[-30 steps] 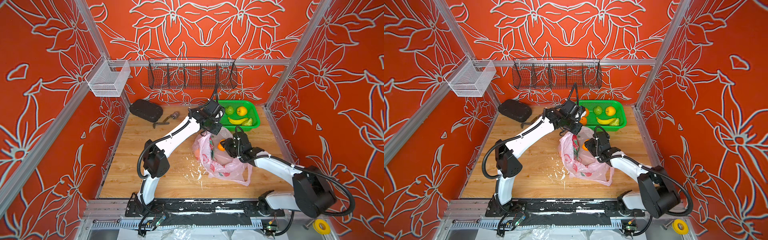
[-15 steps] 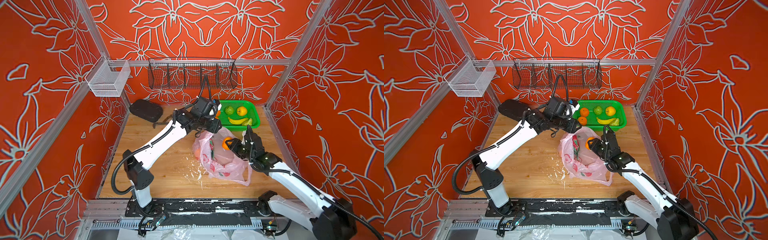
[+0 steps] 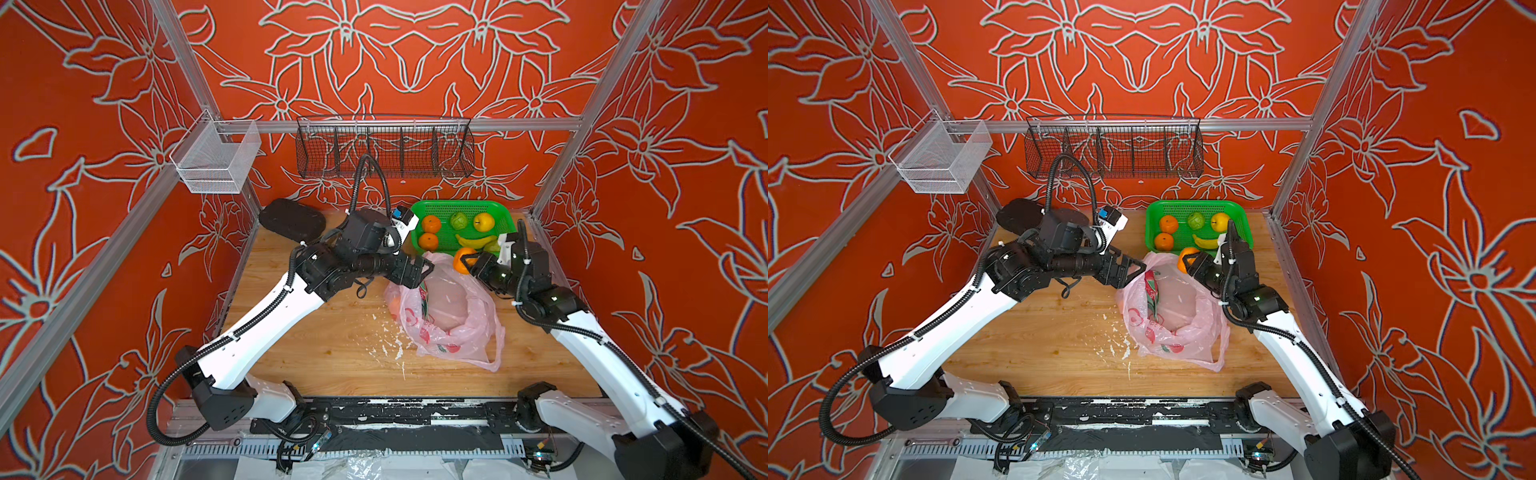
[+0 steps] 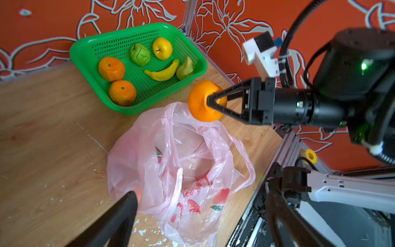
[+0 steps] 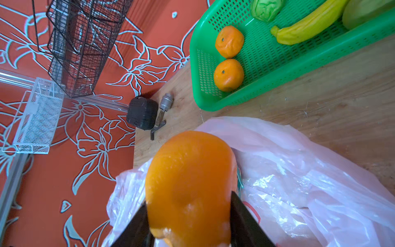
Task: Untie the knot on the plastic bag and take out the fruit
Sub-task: 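Carry the orange to the green basket with the right gripper and release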
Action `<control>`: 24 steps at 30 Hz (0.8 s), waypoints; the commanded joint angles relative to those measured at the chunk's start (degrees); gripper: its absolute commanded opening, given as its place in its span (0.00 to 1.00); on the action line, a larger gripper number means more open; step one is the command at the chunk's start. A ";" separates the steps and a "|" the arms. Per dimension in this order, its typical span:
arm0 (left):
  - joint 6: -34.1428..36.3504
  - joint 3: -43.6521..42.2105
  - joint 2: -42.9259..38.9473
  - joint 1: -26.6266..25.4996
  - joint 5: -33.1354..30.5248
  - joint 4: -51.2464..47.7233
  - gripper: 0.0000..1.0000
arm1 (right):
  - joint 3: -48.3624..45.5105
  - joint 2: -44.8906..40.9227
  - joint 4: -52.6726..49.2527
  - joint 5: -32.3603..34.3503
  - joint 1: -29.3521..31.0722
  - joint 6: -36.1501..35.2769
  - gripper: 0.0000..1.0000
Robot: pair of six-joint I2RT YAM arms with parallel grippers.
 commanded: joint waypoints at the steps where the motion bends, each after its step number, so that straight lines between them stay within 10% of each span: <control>1: 4.14 -1.36 -1.02 -0.41 1.71 2.23 0.98 | 2.48 2.62 2.47 -6.08 -3.94 1.27 0.51; 24: 9.40 10.26 10.56 5.82 6.99 0.98 1.00 | 28.59 48.48 17.53 -16.01 -13.94 7.57 0.51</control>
